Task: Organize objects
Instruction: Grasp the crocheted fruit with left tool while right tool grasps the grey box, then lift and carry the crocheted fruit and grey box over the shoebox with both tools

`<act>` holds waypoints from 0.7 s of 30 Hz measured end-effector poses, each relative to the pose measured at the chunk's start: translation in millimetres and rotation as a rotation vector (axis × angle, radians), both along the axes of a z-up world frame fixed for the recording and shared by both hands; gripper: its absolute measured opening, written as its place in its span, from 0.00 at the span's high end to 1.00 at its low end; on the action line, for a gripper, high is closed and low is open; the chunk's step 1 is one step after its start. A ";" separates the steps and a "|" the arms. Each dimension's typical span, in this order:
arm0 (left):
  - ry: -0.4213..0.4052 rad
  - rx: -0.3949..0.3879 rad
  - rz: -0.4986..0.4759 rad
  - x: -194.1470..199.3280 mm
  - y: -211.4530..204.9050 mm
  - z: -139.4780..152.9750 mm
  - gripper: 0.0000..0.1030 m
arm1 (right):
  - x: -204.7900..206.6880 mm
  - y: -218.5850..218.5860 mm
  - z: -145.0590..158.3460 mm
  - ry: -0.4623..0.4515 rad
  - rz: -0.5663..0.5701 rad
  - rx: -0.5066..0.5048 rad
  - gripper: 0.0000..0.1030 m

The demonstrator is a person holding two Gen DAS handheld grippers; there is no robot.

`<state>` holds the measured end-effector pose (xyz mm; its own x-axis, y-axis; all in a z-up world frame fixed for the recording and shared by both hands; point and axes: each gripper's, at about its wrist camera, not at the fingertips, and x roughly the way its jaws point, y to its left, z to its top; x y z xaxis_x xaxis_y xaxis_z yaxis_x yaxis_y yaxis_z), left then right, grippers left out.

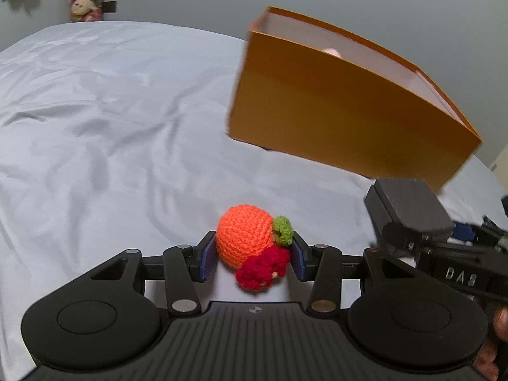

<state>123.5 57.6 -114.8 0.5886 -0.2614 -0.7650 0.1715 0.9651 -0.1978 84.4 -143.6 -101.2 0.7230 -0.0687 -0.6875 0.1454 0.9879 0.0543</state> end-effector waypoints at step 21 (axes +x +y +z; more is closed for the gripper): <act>-0.025 0.132 -0.092 -21.8 -54.7 -9.0 0.45 | -38.7 -41.7 -12.6 0.049 -0.011 -0.044 0.18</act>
<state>101.8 3.0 -123.7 0.5862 -0.2130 -0.7816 0.2633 0.9625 -0.0648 45.7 -185.3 -113.7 0.6876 -0.1070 -0.7181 0.1576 0.9875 0.0037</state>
